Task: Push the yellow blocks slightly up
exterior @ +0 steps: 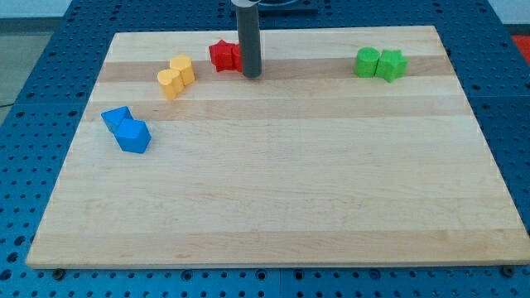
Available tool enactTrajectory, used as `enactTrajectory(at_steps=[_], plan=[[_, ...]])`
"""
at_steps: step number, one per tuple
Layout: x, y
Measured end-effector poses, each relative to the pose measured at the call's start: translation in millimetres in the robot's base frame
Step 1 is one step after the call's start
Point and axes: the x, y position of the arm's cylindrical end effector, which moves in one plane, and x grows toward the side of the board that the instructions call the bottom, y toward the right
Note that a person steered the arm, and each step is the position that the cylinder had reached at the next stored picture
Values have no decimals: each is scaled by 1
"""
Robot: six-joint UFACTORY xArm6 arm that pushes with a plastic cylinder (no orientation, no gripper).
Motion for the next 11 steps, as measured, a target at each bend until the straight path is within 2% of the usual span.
enactTrajectory(at_steps=[1,2,3,5,7,10,11], plan=[[-2,0],[22,-5],[50,-37],[70,-114],[71,-144],[46,-121],[50,-163]])
